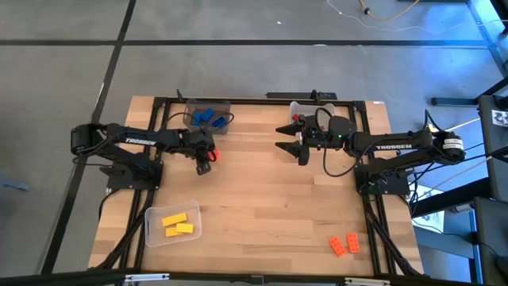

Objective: Sort & place blocks by color
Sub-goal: Move the top orange three stud game piece into the bottom right

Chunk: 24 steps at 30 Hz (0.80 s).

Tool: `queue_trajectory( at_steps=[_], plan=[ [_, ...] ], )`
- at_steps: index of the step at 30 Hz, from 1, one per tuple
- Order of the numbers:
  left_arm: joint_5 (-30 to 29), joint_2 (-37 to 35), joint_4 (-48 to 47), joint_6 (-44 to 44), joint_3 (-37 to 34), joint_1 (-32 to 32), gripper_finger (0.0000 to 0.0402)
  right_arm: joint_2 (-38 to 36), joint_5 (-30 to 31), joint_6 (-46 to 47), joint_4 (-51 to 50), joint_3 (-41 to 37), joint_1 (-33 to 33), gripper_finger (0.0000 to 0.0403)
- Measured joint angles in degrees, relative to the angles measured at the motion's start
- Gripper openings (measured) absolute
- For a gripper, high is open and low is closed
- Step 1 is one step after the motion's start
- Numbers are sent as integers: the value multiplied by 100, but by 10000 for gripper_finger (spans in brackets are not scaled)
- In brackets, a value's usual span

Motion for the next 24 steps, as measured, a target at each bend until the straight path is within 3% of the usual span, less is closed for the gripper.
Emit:
queue_trajectory(
  at_steps=[2,7,15,20,24],
  plan=[
    [24,-12,-8,-11,20,0,116,0,-2,185,0,0,-2,310],
    [243,-307,-233,-34,462,-30,116,0,-74,685,-30,5,87,310],
    [302,-285,-594,348,2238,-532,116,323,-105,-988,-2247,1196,497,310],
    [17,166,-1073,583,3429,-1016,116,965,-100,-1575,-2973,2012,538,310],
    [-233,457,-1466,753,3892,-1272,116,1341,43,-1840,-3219,2353,538,310]
  ],
)
